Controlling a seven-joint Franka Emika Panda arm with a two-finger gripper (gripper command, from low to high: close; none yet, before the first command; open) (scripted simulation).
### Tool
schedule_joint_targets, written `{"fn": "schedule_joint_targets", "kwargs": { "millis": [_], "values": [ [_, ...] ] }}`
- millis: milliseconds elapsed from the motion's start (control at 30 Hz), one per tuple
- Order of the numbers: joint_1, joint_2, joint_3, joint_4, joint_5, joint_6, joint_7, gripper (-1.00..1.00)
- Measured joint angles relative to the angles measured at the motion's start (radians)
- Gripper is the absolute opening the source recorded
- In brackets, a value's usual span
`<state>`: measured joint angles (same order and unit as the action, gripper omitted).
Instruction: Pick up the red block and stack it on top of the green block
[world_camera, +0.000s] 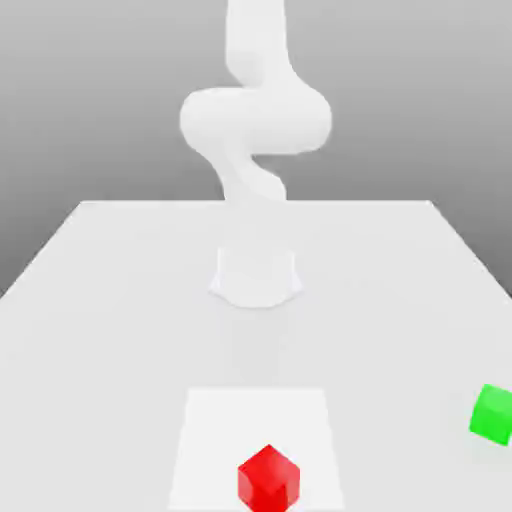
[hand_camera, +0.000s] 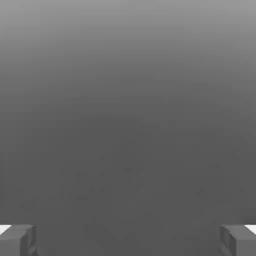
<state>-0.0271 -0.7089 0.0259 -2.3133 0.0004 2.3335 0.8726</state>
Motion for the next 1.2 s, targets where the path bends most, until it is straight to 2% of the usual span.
{"fn": "schedule_joint_targets", "kwargs": {
  "millis": [533,833,1000,1033,1200],
  "values": [
    [-0.122,0.586,0.134,-0.084,-0.062,0.211,0.515,0.00],
    [-0.099,0.911,0.119,-0.129,-0.077,0.332,0.783,0.00],
    [-0.067,1.092,0.080,-0.109,-0.117,0.469,0.837,0.00],
    [-0.062,1.110,0.074,-0.107,-0.122,0.484,0.841,-1.00],
    [-0.063,1.110,0.074,-0.107,-0.123,0.487,0.842,-1.00]
  ]
}}
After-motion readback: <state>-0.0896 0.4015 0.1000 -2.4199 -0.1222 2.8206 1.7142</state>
